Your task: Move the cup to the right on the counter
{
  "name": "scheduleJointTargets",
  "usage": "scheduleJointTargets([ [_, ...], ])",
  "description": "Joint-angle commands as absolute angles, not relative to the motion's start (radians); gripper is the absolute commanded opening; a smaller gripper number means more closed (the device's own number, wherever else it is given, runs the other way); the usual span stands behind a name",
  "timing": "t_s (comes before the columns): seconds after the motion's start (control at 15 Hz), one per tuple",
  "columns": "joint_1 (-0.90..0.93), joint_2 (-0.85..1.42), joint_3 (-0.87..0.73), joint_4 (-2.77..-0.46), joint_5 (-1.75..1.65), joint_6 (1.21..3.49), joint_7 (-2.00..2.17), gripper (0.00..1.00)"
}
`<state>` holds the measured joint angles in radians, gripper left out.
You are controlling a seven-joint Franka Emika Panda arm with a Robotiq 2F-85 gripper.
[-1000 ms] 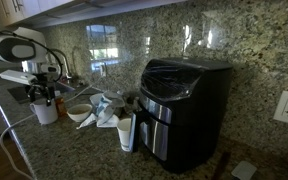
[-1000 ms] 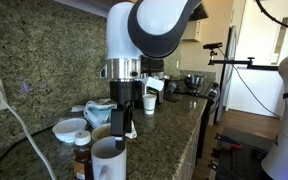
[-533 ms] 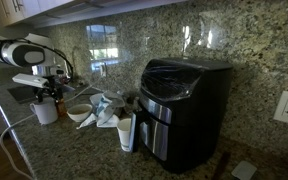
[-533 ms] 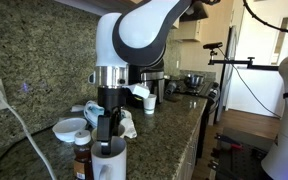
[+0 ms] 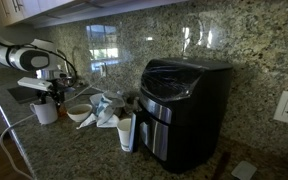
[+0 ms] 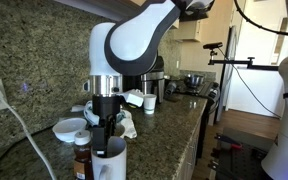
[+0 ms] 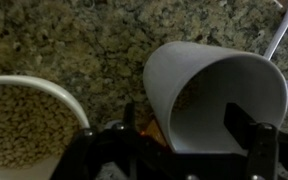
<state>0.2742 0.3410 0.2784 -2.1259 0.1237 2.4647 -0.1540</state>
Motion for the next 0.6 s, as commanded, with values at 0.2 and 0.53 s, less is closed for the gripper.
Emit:
scheduleJointTargets([
  [0.2, 0.273, 0.357, 0.283, -2.097, 0.095, 2.450, -0.149, 0.35],
  [0.53, 0.266, 0.359, 0.289, -2.091, 0.087, 2.434, -0.169, 0.01],
])
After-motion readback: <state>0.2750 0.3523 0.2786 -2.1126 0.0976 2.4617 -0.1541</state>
